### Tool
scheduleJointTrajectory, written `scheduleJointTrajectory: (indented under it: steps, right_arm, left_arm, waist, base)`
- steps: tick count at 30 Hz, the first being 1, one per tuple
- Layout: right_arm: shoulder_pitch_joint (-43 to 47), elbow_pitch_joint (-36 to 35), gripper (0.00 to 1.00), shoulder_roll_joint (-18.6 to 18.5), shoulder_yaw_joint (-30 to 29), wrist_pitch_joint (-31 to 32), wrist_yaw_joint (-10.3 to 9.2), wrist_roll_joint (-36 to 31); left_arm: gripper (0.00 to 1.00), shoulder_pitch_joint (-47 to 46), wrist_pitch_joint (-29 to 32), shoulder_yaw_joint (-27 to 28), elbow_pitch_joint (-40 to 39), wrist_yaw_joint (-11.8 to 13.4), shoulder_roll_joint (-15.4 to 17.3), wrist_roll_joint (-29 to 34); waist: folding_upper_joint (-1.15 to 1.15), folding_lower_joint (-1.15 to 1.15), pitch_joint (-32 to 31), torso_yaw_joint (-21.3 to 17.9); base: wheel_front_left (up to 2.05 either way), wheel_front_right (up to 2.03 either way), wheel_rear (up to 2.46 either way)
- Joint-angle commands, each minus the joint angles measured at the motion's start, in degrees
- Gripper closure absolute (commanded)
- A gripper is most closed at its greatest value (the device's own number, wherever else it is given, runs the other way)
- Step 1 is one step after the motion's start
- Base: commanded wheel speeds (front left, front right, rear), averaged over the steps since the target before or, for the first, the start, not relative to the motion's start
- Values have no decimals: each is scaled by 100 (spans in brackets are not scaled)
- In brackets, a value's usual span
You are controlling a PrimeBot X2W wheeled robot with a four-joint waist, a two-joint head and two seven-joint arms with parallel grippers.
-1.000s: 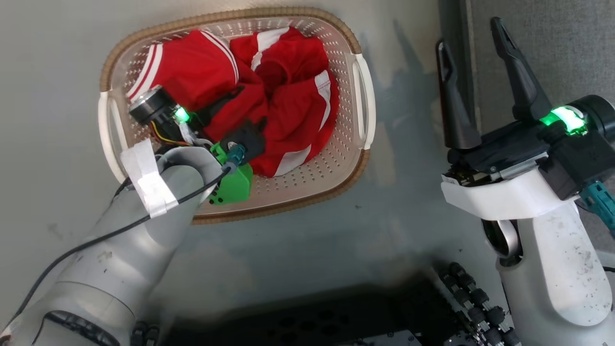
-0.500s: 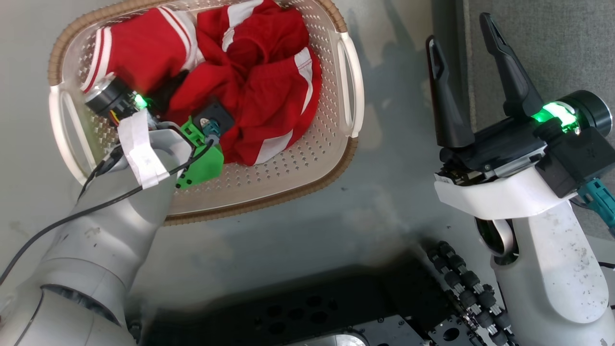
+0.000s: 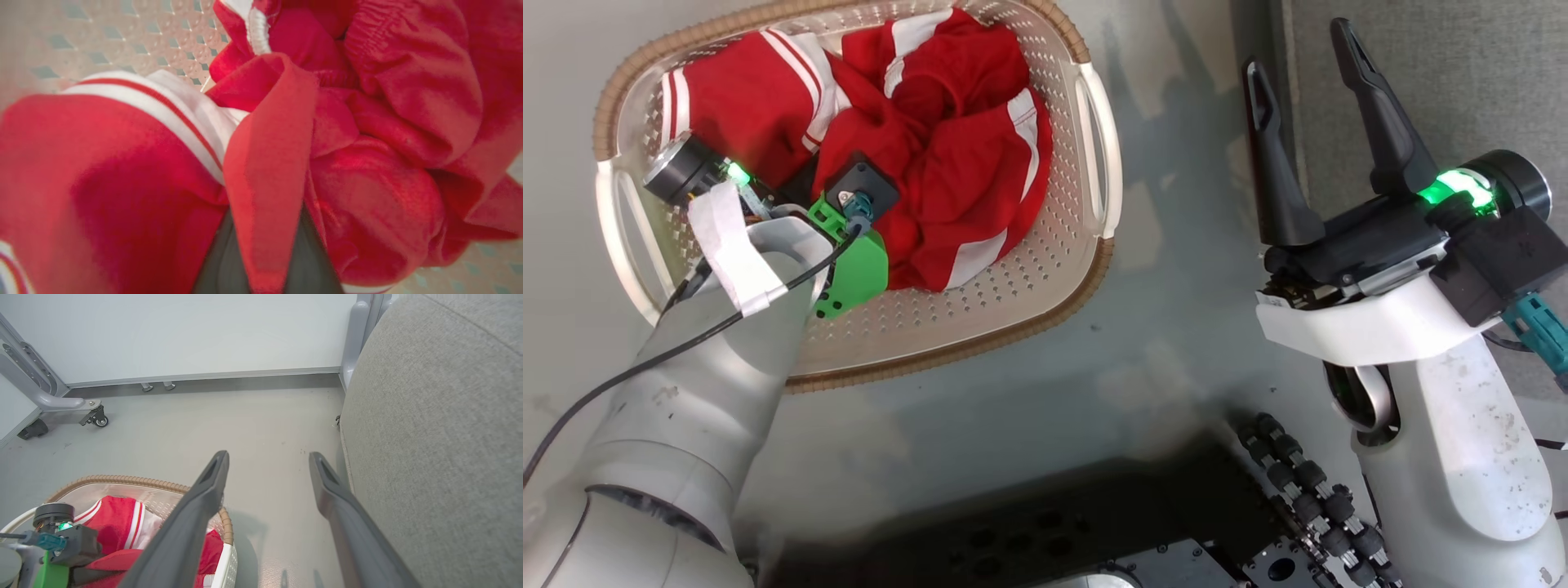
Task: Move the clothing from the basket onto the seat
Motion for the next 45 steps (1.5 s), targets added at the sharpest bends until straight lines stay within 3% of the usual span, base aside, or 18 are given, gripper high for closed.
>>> scheduleJointTrajectory:
  steps: [1,8,15,22,34,45]
  right_arm:
    - [-42,36,0,-9,22,-12,-2,28]
    - [121,232,0,-10,26,-12,-2,-74]
    - [420,539,0,-11,127,-13,-2,-258]
    - [851,785,0,-16,183,-12,-2,-320]
    - [1903,1216,0,-15,222,-12,-2,-271]
    - [2458,1381,0,-13,414,-12,-2,-195]
  left_arm:
    - [100,92,-55,57,5,33,-26,-67]
    - [100,528,-200,453,-204,80,-175,-637]
    - [100,1351,-195,665,-1107,155,-231,-944]
    - [100,2202,-194,1170,-1934,-81,-328,-1472]
    - [100,3480,-192,1767,-3386,-201,-422,-1651]
    - [100,4128,-192,2028,-4624,-226,-458,-1474]
  waist:
    - [10,-1,-139,-6]
    - [10,-1,-791,52]
    - [10,-1,-1800,175]
    - [10,-1,-2855,332]
    - [10,-1,-4622,569]
    - [10,-1,-5462,564]
  base:
    - [0,0,0]
    - [0,0,0]
    - [0,0,0]
    - [0,0,0]
    - [0,0,0]
    - [0,0,0]
